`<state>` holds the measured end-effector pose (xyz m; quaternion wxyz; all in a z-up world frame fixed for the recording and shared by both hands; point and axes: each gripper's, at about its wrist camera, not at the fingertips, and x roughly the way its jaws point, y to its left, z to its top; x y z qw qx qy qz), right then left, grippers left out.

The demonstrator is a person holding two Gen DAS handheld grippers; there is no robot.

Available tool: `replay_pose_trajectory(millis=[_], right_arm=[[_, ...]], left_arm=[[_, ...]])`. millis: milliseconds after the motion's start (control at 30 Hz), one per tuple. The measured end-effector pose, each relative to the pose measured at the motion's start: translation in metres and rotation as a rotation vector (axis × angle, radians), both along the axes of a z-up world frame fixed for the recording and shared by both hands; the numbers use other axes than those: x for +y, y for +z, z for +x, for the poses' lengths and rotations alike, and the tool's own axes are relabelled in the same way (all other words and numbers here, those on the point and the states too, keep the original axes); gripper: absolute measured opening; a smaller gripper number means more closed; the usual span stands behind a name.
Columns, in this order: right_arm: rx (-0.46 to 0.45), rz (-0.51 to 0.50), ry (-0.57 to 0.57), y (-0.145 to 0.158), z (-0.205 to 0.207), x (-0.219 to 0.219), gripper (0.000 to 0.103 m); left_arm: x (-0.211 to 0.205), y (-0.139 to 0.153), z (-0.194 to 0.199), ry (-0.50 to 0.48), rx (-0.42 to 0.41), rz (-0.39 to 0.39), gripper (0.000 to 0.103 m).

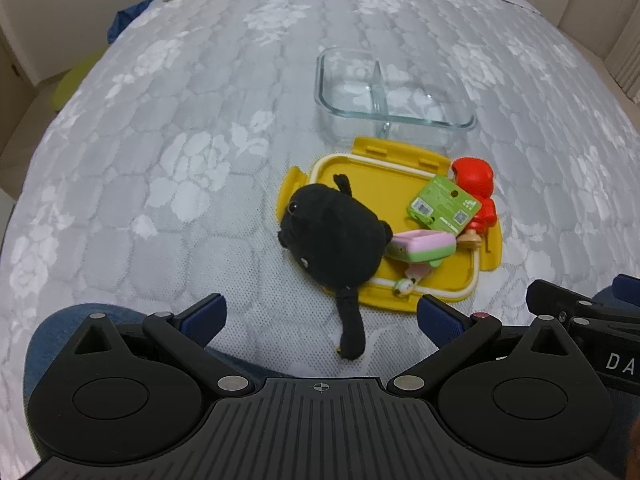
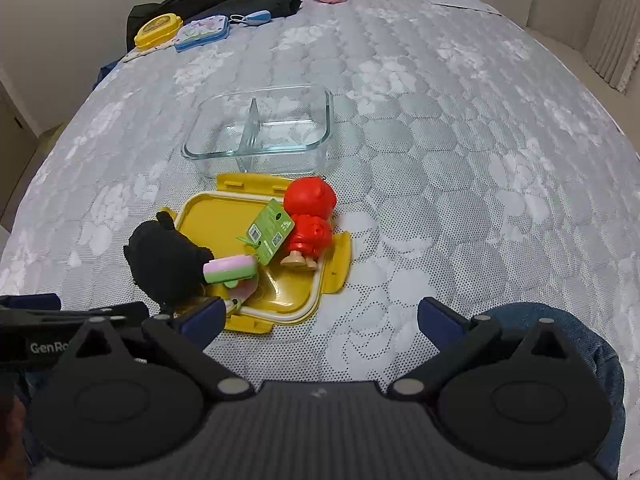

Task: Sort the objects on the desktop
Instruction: 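Move the right tool toward the black plush toy in the yellow lunchbox, then grasp the black plush toy with the right gripper and lift it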

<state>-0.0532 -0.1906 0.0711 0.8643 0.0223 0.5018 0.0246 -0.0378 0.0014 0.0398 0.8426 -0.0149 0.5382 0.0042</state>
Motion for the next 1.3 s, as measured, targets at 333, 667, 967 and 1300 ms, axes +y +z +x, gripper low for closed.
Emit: replay_pose_trajectory(millis=[333,667,967,1300], right_arm=[[0.011,0.002,-0.007,-0.006,0.003,-0.001,0.103],[0.025,0.012,-0.016,-0.015,0.008,-0.005,0.103],[-0.053,0.023,-0.001,-0.021,0.013,-0.012,0.103],[-0.001,0.097,0.049,-0.045,0.031,-0.019,0.09]], left_arm=[[-0.002,-0.006,0.003,-0.009,0.015,-0.001,0.103],[-0.006,-0.017,0.012,-0.028,0.029,-0.013,0.103],[0.003,-0.029,0.032,0.0,0.003,-0.052,0.103],[0.017,-0.057,0.077,0.063,0.044,-0.212,0.103]])
